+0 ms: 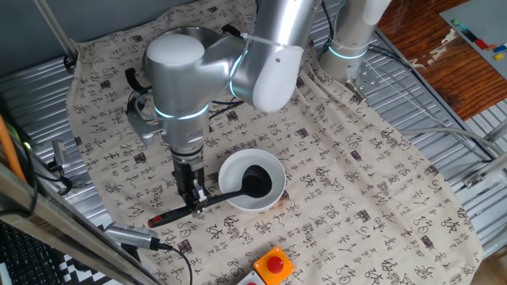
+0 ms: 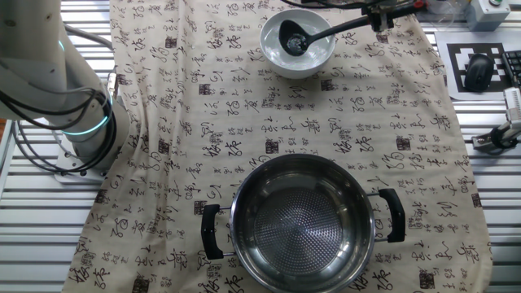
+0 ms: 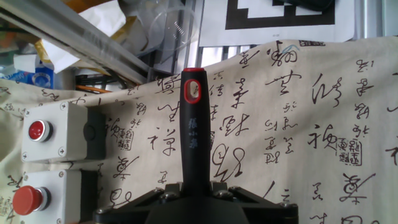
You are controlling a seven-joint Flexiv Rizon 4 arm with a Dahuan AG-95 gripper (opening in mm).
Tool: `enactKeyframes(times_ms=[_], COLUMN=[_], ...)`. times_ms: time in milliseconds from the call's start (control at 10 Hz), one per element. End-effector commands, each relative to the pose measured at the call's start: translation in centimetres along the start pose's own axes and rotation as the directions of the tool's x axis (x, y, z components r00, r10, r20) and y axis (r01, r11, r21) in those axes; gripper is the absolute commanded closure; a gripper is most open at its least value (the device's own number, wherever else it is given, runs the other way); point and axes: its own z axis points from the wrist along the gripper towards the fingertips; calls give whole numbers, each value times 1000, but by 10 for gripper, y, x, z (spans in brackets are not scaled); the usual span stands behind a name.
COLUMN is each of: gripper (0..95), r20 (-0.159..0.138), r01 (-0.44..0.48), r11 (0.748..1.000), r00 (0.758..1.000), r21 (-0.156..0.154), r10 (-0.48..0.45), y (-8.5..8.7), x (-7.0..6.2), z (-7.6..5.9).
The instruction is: Scoop water with a large spoon from one bowl to another
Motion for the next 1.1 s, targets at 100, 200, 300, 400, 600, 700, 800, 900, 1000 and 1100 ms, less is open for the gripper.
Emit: enactKeyframes(times_ms=[100, 200, 300, 400, 600, 700, 800, 900, 1000, 1100], gripper=[950, 950, 950, 950, 950, 950, 950, 950, 950, 950], r20=[2, 2, 2, 3, 4, 4, 4, 5, 5, 6], r01=[2, 1, 0, -1, 5, 8, 9, 10, 11, 11], r11=[1000, 1000, 1000, 1000, 1000, 1000, 1000, 1000, 1000, 1000], r00=[1000, 1000, 1000, 1000, 1000, 1000, 1000, 1000, 1000, 1000], r21=[-1, -2, -2, -5, -2, -3, -4, -8, -11, -12], r10=[-2, -1, 0, 1, -5, -8, -9, -10, -11, -10], y=[1, 3, 5, 6, 10, 11, 11, 12, 16, 18], x=[0, 0, 1, 1, 2, 2, 1, -1, -4, -5], z=[0, -2, -3, -3, -5, -5, -5, -6, -8, -9])
